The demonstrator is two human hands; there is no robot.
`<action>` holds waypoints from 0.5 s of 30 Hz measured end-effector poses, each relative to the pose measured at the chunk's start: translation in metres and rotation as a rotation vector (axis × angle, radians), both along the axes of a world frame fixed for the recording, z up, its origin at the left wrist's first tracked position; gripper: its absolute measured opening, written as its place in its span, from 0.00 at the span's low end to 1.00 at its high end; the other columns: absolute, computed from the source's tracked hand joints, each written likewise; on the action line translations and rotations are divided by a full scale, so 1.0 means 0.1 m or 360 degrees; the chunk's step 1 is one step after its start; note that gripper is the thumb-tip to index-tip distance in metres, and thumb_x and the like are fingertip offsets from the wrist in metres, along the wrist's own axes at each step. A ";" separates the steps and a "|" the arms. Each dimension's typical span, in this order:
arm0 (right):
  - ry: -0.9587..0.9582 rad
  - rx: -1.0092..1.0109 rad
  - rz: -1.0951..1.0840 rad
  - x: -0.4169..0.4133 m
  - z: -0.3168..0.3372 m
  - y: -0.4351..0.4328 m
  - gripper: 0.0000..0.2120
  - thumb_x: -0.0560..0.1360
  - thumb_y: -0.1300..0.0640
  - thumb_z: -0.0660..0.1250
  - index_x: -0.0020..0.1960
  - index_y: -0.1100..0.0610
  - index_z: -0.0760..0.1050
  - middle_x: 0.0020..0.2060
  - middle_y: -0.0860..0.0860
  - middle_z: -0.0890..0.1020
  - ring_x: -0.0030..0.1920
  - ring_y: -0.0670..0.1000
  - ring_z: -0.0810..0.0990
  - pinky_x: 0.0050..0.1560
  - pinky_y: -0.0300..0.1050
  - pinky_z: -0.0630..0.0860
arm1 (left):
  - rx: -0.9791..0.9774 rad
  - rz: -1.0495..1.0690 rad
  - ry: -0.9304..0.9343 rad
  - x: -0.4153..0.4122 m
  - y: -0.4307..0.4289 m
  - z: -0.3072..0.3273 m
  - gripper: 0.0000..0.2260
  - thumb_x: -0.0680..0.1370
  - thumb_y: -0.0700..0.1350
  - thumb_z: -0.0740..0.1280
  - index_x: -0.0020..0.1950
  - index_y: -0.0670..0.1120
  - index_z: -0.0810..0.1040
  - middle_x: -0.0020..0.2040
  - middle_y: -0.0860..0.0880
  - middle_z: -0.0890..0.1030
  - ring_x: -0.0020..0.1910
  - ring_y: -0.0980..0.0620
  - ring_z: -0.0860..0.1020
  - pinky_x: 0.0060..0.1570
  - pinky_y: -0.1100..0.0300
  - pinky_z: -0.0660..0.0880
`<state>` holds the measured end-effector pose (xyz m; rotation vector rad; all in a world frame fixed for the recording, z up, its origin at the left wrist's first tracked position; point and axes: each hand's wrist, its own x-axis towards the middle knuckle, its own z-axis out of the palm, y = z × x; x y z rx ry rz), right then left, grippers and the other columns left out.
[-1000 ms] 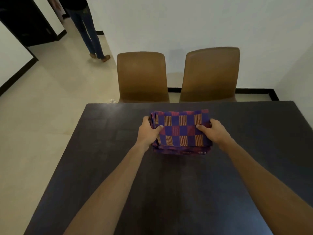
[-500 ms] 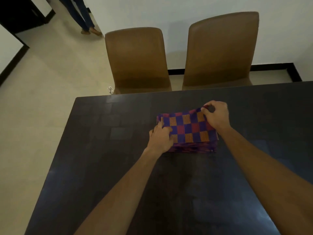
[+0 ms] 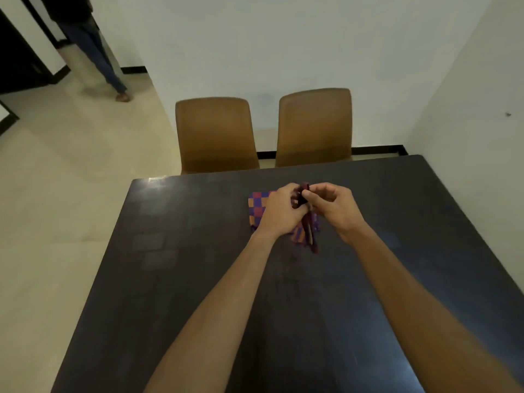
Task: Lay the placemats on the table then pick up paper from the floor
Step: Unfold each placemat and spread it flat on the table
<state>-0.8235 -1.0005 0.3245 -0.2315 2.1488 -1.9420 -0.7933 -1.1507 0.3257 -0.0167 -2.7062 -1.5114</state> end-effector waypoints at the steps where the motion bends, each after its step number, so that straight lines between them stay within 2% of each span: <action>1: 0.0050 0.0062 0.0005 0.10 0.07 0.08 0.06 0.75 0.59 0.72 0.50 0.61 0.82 0.43 0.56 0.86 0.44 0.50 0.83 0.51 0.50 0.80 | 0.0003 -0.0030 0.0039 0.09 0.06 0.10 0.06 0.76 0.42 0.71 0.52 0.45 0.79 0.45 0.48 0.85 0.43 0.54 0.83 0.42 0.60 0.77; 3: 0.0152 0.0229 -0.0008 0.29 0.18 0.25 0.02 0.75 0.59 0.72 0.46 0.58 0.82 0.42 0.55 0.85 0.44 0.50 0.83 0.53 0.54 0.80 | 0.0059 -0.0120 0.0043 0.26 0.20 0.23 0.05 0.77 0.39 0.67 0.51 0.44 0.81 0.44 0.47 0.85 0.44 0.52 0.83 0.43 0.57 0.79; 6: 0.0201 0.0426 -0.0017 0.51 0.34 0.50 0.08 0.74 0.52 0.73 0.45 0.57 0.82 0.42 0.55 0.86 0.45 0.55 0.84 0.55 0.59 0.80 | 0.0193 -0.0304 -0.0029 0.48 0.38 0.32 0.11 0.78 0.37 0.63 0.58 0.44 0.80 0.50 0.45 0.85 0.50 0.49 0.84 0.52 0.48 0.81; 8: 0.0203 0.0495 -0.0049 0.66 0.43 0.64 0.19 0.67 0.41 0.75 0.45 0.56 0.81 0.41 0.54 0.86 0.46 0.55 0.85 0.51 0.54 0.81 | 0.0315 -0.0462 -0.0125 0.60 0.51 0.34 0.14 0.81 0.36 0.61 0.64 0.44 0.78 0.56 0.44 0.84 0.56 0.48 0.83 0.57 0.45 0.80; 10: 0.0237 0.0606 -0.0132 0.78 0.44 0.78 0.23 0.63 0.37 0.76 0.43 0.55 0.80 0.38 0.52 0.85 0.43 0.52 0.85 0.46 0.49 0.80 | 0.0484 -0.0607 -0.0264 0.75 0.62 0.40 0.17 0.83 0.35 0.59 0.70 0.45 0.74 0.61 0.45 0.82 0.60 0.49 0.81 0.62 0.46 0.78; 13: 0.0258 0.0783 -0.0130 0.90 0.45 0.95 0.12 0.70 0.47 0.74 0.40 0.56 0.79 0.34 0.51 0.82 0.37 0.48 0.80 0.42 0.48 0.77 | 0.0561 -0.0714 -0.0423 0.88 0.70 0.44 0.23 0.83 0.33 0.57 0.77 0.47 0.66 0.64 0.47 0.79 0.62 0.48 0.80 0.61 0.53 0.78; 15: 0.0289 0.0902 -0.0094 0.95 0.46 1.06 0.10 0.73 0.51 0.72 0.39 0.57 0.79 0.33 0.51 0.81 0.36 0.48 0.78 0.42 0.49 0.76 | 0.0422 -0.0730 -0.0424 0.89 0.78 0.44 0.26 0.83 0.33 0.57 0.78 0.53 0.63 0.62 0.46 0.81 0.60 0.41 0.81 0.59 0.49 0.78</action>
